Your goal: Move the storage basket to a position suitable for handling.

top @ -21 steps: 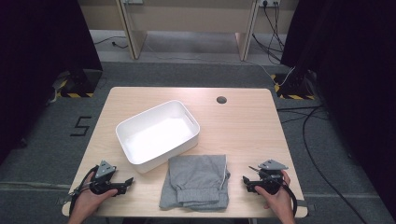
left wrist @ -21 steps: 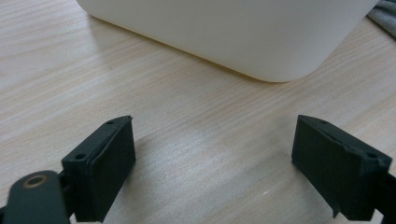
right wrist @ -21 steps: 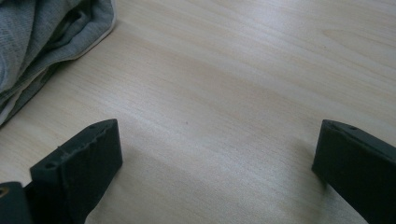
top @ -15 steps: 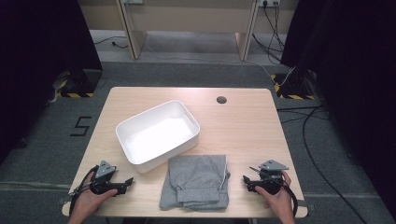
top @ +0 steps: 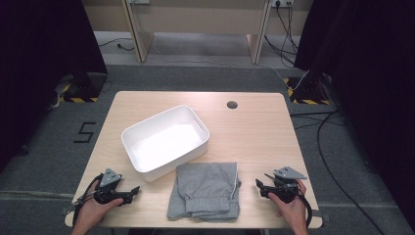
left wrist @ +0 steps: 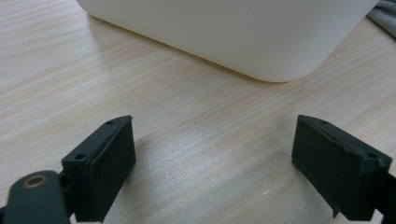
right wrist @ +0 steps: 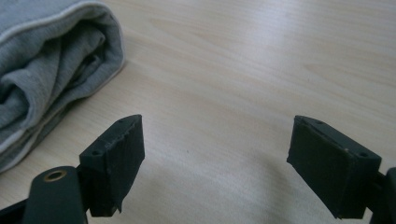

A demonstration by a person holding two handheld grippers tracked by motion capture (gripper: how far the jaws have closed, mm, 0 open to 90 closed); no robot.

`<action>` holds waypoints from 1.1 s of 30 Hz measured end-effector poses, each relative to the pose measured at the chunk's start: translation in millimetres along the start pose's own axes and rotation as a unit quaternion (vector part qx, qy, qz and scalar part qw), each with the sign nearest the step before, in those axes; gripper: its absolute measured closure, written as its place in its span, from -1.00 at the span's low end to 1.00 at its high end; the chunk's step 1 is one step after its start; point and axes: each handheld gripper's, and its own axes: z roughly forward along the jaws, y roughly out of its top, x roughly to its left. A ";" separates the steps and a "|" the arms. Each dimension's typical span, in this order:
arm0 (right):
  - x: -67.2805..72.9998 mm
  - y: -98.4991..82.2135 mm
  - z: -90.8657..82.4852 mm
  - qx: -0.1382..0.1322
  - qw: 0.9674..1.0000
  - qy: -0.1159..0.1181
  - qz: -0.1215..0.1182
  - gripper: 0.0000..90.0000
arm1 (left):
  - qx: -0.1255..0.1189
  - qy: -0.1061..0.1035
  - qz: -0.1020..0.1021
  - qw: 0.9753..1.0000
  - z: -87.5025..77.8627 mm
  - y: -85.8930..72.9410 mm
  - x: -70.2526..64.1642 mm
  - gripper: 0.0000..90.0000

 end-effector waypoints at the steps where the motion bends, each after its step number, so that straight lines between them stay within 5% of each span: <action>1: 0.3 1.8 -0.3 -0.007 1.000 0.000 0.001 -0.52 | 0.000 0.000 0.000 1.000 0.0 0.0 0.0 -0.72; 15: 16.4 40.2 3.1 -0.028 0.999 0.011 -0.022 -0.47 | 0.001 -0.004 0.002 1.000 0.0 0.2 0.2 -0.75; 33: 50.1 103.5 33.5 -0.060 0.994 0.053 -0.074 -0.28 | -0.036 -0.013 -0.042 0.998 -18.0 10.2 11.2 -0.67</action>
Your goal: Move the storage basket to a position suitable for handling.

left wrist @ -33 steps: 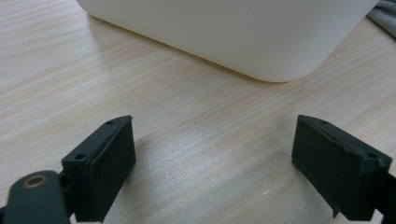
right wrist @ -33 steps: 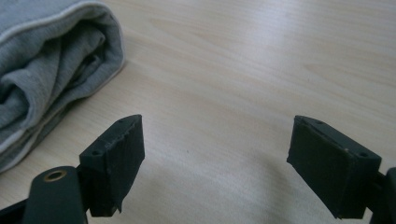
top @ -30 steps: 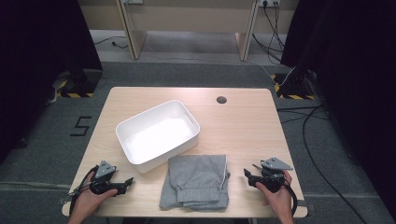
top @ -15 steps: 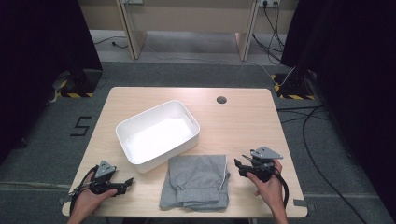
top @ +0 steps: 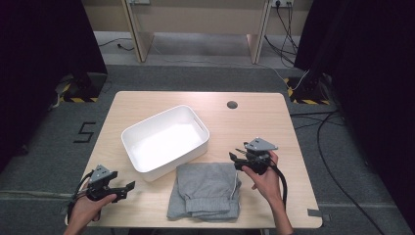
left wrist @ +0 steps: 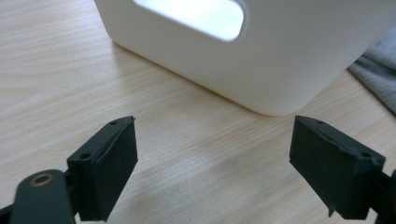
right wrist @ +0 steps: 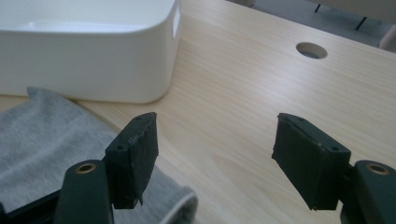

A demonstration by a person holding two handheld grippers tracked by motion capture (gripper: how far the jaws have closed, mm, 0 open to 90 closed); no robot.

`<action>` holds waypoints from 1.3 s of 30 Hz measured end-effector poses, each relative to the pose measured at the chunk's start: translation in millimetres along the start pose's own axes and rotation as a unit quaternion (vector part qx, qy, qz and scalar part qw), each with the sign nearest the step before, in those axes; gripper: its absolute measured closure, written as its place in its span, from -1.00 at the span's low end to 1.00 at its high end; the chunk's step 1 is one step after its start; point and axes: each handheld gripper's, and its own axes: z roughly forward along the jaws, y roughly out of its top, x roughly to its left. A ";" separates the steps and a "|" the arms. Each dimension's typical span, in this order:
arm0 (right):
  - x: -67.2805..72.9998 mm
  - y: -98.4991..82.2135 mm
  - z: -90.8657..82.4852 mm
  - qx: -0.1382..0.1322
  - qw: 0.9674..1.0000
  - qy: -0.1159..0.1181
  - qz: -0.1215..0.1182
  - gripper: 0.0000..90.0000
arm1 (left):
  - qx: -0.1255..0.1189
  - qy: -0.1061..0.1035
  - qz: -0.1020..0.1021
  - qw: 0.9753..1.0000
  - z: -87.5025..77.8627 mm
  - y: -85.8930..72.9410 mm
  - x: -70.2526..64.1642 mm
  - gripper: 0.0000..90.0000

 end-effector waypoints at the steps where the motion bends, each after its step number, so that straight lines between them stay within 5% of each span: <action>1: 1.1 3.6 3.0 -0.002 1.000 0.003 -0.004 -0.27 | -0.003 -0.001 -0.001 1.000 -1.5 1.2 -0.3 -0.67; 15: 3.4 24.5 24.4 -0.009 1.000 0.020 -0.003 -0.20 | -0.009 -0.002 -0.003 1.000 -9.3 13.3 -1.4 -0.67; 29: 8.3 56.1 49.7 -0.007 0.999 0.032 -0.029 -0.18 | -0.055 -0.008 0.008 0.998 -21.3 46.3 -17.0 -0.67; 39: 17.9 72.0 71.4 -0.002 0.998 0.043 -0.044 -0.09 | -0.065 0.002 -0.015 0.998 -14.3 55.7 -15.7 -0.67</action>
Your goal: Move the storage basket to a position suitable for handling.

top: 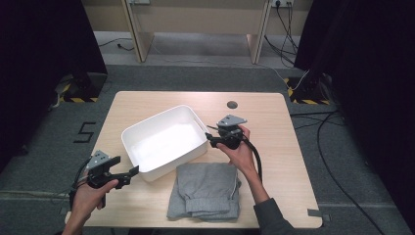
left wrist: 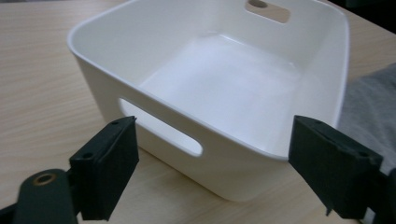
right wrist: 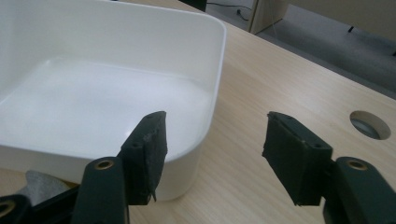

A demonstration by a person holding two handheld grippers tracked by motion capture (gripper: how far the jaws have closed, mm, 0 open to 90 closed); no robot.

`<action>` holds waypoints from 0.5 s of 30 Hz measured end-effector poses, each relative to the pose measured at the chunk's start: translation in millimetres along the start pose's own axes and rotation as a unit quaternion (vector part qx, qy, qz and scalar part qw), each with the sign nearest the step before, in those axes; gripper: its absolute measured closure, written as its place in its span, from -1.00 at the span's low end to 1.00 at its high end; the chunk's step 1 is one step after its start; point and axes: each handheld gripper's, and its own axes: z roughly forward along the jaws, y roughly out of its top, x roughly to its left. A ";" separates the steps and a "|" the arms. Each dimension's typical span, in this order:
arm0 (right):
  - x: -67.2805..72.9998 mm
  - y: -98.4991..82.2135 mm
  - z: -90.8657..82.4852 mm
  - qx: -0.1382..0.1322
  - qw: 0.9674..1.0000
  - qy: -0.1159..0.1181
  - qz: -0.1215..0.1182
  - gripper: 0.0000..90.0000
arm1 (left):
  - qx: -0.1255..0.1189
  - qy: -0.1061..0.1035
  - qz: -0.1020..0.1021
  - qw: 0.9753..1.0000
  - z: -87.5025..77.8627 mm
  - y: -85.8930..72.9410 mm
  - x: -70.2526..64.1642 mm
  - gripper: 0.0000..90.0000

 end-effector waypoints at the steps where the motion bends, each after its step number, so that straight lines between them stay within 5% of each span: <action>1: 1.1 1.5 3.2 -0.001 1.000 0.003 -0.002 -0.07 | -0.003 0.013 0.005 1.000 0.4 0.8 0.4 -0.67; 12: 2.9 5.1 34.5 0.038 0.999 -0.016 -0.035 0.18 | 0.005 0.018 0.014 1.000 12.7 1.7 -3.5 -0.65; 15: -2.9 3.4 35.9 0.030 0.999 -0.007 -0.016 0.23 | 0.012 0.007 0.010 1.000 17.4 2.5 -4.3 -0.52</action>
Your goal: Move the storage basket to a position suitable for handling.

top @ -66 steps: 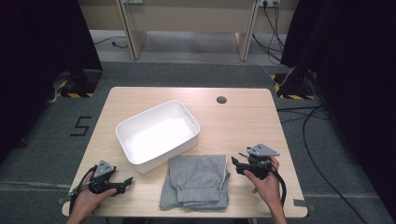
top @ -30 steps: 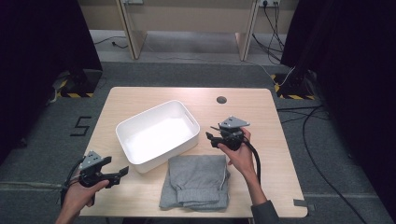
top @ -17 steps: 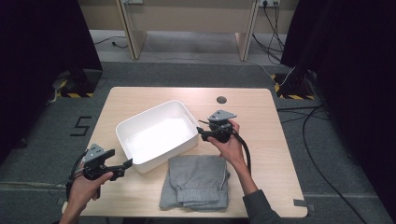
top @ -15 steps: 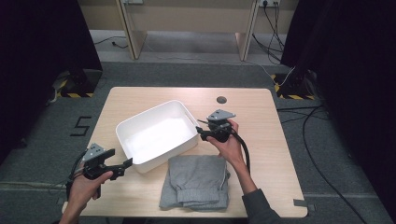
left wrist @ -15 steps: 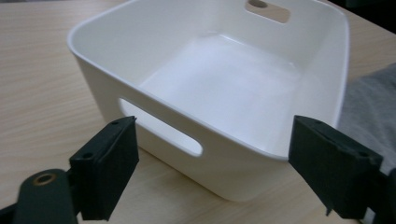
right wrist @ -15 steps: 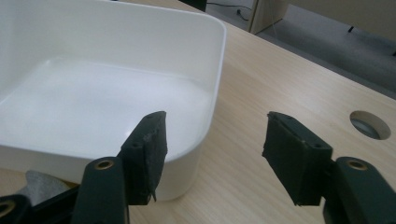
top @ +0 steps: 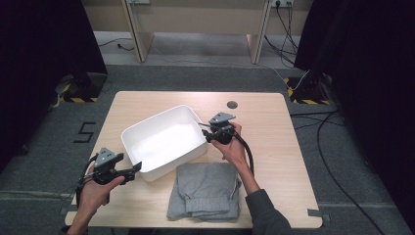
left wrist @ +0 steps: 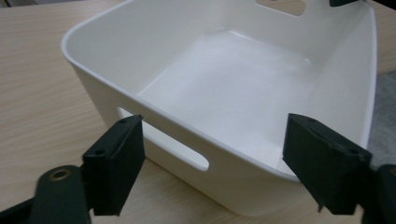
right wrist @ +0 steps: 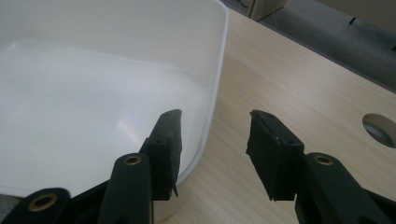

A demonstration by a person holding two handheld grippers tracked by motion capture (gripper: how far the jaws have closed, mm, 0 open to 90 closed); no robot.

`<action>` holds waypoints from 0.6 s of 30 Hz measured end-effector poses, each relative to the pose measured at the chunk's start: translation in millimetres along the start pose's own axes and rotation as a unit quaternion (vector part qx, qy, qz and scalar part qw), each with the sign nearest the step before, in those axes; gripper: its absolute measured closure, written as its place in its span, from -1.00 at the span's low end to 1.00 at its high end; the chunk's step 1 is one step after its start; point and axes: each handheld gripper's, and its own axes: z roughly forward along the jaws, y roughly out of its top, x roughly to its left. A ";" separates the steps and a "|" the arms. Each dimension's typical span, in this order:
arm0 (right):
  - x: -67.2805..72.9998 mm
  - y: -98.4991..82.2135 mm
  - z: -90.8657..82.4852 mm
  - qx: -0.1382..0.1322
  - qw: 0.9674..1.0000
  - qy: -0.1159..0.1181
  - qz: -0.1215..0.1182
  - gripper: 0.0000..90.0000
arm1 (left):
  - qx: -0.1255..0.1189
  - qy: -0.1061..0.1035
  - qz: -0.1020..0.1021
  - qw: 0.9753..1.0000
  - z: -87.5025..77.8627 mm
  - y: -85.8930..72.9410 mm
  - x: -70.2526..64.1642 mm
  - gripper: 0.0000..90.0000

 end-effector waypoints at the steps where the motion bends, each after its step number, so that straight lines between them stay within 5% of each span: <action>1: 0.0 0.0 0.0 0.000 1.000 0.000 0.000 0.23 | 0.000 0.000 0.000 1.000 0.0 0.0 0.0 -0.47; 7: 0.9 -0.4 -0.9 0.005 1.000 -0.004 -0.005 0.29 | 0.004 -0.011 -0.011 1.000 11.4 2.4 2.8 -0.45; 9: -1.6 -1.7 -2.8 0.005 1.000 -0.008 -0.015 0.29 | 0.003 -0.013 -0.005 1.000 13.7 4.1 2.7 -0.43; 18: -12.6 -13.9 -13.6 -0.001 1.000 -0.014 0.009 0.33 | 0.011 -0.025 0.018 0.999 36.4 19.9 1.9 -0.34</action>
